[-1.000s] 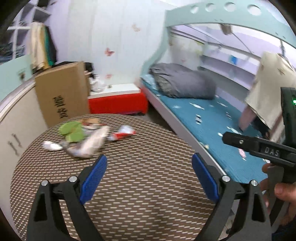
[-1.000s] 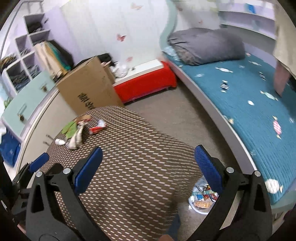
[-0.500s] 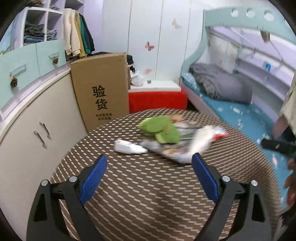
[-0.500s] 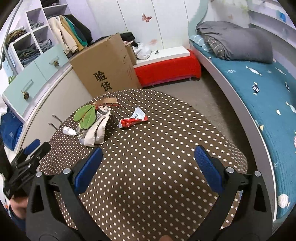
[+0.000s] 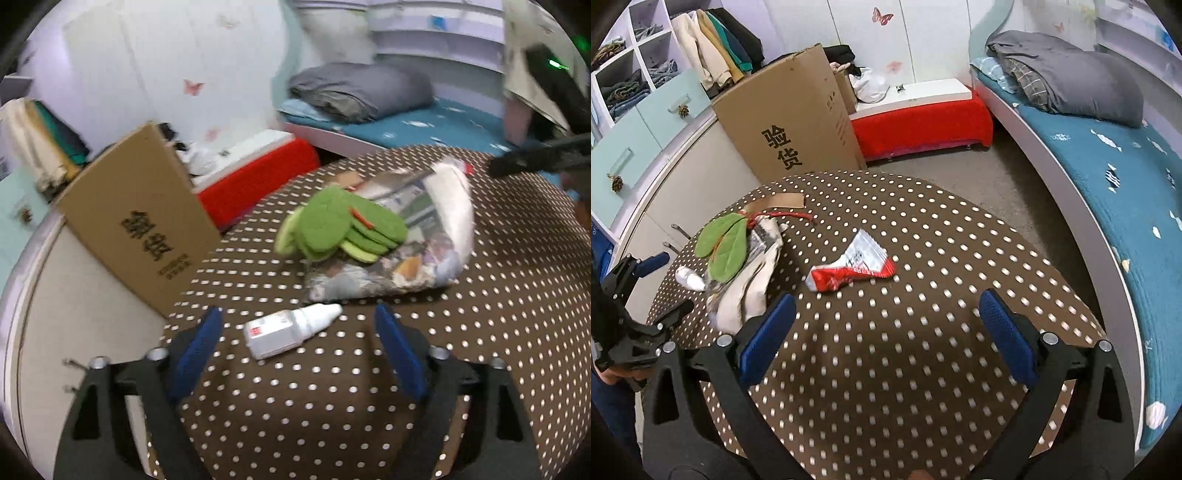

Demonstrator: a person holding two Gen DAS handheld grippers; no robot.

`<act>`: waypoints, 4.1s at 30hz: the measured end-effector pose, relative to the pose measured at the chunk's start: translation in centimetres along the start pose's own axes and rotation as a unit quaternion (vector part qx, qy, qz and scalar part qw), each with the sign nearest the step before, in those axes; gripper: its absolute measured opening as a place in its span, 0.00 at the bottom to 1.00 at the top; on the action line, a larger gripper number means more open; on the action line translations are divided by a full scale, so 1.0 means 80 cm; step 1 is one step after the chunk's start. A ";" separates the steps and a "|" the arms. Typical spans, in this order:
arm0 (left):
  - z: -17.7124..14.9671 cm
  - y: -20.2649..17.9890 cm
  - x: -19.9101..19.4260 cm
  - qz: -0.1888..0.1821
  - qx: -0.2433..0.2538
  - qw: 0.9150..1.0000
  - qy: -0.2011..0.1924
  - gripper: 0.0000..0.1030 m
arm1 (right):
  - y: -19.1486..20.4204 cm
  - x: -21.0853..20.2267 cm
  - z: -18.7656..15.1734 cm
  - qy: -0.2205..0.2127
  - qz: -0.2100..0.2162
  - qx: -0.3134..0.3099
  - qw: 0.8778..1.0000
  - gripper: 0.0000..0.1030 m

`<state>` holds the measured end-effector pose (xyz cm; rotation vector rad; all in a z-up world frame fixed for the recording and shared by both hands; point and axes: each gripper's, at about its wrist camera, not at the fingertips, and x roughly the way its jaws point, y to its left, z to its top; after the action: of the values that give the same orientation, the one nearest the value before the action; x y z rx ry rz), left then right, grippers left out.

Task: Collect trash
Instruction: 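Grasp the white dropper bottle with the left tool while the right tool grasps the red-white wrapper, then carry the bottle and wrapper over the bin and open both tools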

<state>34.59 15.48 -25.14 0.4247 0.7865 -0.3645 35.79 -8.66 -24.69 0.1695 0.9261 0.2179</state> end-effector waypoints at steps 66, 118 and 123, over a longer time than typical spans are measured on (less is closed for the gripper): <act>0.007 -0.224 -0.135 -0.045 -0.179 0.982 -0.044 0.49 | -0.047 -0.122 -0.148 -0.013 0.090 -0.063 0.994 0.27; 0.174 -0.609 0.023 -0.196 -0.005 0.978 0.079 0.87 | -0.466 -0.197 -0.274 -0.040 -0.033 0.352 0.935 0.93; 0.175 -0.592 0.006 -0.187 -0.020 0.981 0.057 0.89 | -0.467 -0.198 -0.280 -0.029 -0.059 0.363 0.930 0.94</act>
<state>21.27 -32.05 -27.54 0.2589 0.9866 -0.6772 12.72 -47.62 -34.56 0.7977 0.9204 -0.2541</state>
